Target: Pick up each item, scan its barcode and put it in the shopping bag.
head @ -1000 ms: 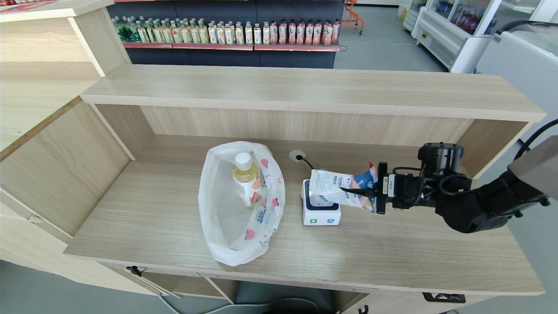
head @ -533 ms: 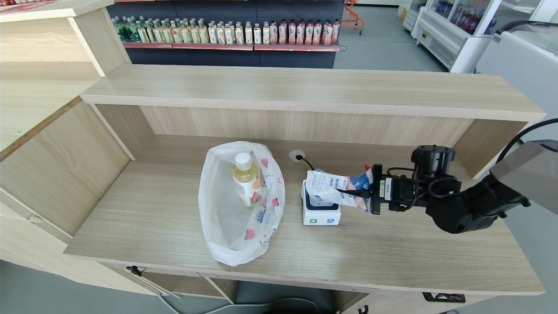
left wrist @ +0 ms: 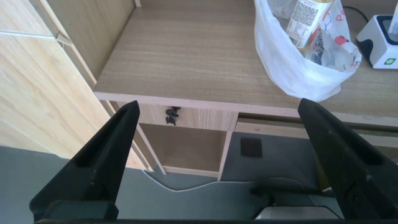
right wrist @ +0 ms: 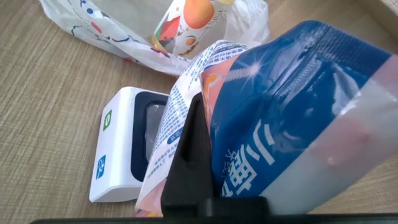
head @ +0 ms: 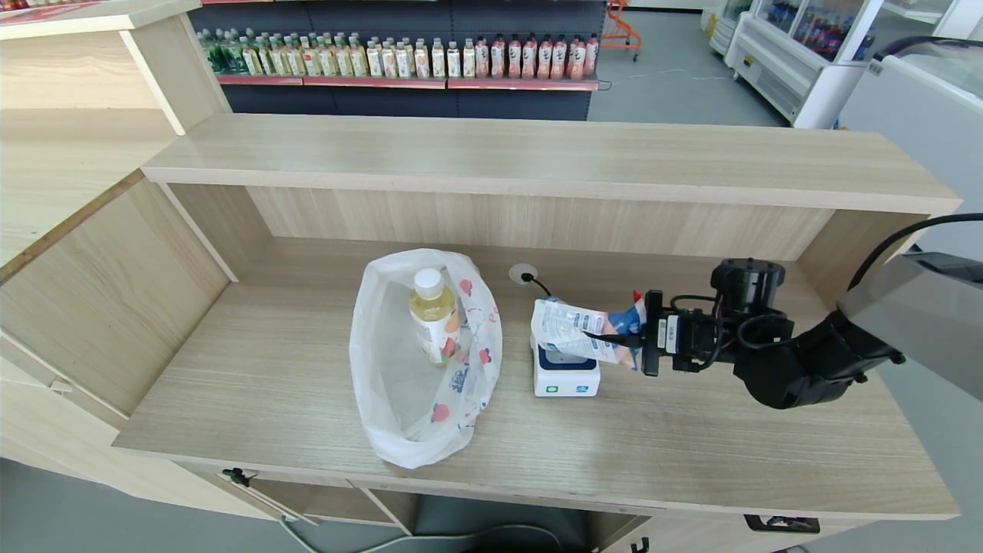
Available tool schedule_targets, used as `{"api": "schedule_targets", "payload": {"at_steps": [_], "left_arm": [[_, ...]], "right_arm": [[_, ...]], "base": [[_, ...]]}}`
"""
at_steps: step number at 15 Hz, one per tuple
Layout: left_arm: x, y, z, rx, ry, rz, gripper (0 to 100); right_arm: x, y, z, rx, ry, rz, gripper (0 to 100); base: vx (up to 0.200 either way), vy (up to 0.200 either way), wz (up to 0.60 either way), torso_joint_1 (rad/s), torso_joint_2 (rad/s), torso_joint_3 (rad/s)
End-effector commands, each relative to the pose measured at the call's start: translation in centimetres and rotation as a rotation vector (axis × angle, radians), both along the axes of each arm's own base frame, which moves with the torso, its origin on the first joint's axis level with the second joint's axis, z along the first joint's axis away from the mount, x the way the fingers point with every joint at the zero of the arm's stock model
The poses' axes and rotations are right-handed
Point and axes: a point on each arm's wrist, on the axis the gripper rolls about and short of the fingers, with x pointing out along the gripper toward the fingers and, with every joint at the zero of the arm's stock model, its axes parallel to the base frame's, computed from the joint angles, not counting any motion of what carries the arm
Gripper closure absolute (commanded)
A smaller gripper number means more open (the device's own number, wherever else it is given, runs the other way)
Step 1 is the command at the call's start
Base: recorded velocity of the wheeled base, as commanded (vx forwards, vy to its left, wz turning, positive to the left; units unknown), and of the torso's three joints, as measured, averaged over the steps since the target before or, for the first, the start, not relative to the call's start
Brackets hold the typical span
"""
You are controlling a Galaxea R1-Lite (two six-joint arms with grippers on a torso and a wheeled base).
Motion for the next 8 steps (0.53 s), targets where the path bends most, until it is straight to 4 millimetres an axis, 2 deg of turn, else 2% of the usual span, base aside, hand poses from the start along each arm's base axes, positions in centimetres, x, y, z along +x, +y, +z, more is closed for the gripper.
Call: {"api": "schedule_targets", "payload": {"at_steps": [1, 4, 6, 8], "left_arm": [[0.0, 0.0, 0.0, 0.0, 0.0, 0.0, 0], [0.0, 0.0, 0.0, 0.0, 0.0, 0.0, 0], [0.0, 0.0, 0.0, 0.0, 0.0, 0.0, 0], [0.0, 0.0, 0.0, 0.0, 0.0, 0.0, 0]], "right_arm": [[0.1, 0.1, -0.1, -0.001, 0.001, 0.001, 100], [-0.1, 0.0, 0.2, 0.001, -0.003, 0.002, 100], [-0.4, 0.0, 1.2, 0.009, -0.008, 0.001, 100], [-1.8, -0.4, 5.7, 0.07, 0.03, -0.017, 100]], "base": [[0.0, 0.0, 0.0, 0.0, 0.0, 0.0], [0.0, 0.0, 0.0, 0.0, 0.0, 0.0], [0.0, 0.0, 0.0, 0.0, 0.0, 0.0], [0.0, 0.0, 0.0, 0.0, 0.0, 0.0]]}}
